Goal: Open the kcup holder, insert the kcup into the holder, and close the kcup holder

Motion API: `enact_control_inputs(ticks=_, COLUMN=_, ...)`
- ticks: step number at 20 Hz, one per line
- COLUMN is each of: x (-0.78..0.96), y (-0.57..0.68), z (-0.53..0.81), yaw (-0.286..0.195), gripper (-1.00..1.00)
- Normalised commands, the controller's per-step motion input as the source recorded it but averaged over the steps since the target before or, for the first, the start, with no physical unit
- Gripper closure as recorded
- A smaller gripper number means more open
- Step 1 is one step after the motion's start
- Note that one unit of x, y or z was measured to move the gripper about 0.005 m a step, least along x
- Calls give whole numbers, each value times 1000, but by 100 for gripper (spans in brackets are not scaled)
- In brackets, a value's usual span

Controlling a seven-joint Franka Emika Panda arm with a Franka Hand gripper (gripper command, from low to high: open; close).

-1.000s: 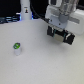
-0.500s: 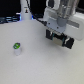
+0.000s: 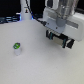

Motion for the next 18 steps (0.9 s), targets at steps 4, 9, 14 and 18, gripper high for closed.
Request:
enact_control_inputs(ticks=4, x=16, y=-602, z=286, yaw=-212, gripper=-100)
enact_control_inputs(ticks=9, x=-81, y=-569, z=229, yaw=-226, gripper=-100)
enact_control_inputs(ticks=14, x=-277, y=-406, z=116, yaw=-245, gripper=-100)
enact_control_inputs(ticks=18, x=-323, y=-425, z=28, yaw=-248, gripper=-100)
